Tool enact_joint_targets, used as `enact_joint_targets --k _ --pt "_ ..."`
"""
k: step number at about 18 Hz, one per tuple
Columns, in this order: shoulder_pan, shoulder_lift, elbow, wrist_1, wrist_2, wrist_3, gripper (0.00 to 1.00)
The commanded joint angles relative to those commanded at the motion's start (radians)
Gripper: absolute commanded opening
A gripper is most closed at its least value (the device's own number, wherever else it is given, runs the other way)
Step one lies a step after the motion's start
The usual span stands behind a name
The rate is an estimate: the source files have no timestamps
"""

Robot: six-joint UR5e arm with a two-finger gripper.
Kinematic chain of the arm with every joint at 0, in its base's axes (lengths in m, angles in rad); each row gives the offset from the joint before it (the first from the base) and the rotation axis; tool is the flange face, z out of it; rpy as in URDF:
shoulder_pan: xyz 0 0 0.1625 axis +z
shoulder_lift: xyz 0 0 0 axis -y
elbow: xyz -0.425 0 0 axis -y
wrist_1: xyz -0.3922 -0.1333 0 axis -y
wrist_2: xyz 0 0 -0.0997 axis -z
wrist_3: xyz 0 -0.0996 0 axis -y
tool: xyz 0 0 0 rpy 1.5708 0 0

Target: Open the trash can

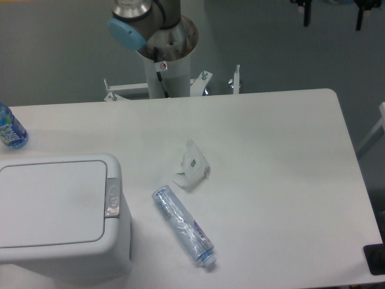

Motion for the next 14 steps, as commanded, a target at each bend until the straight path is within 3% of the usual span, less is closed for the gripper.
enact_joint_targets --k 5,7,11,14 --pt "-0.008 -0.003 0.001 0.011 -0.003 -0.043 1.0" --pt "-0.032 -0.024 0.011 0.017 -0.012 -0.165 1.0" --pt "-0.139 -0.038 -0.017 0.132 -0.028 -0.4 1.0" --pt "-0.225 -0.052 -0.018 0.15 -0.029 -0.59 1.0"
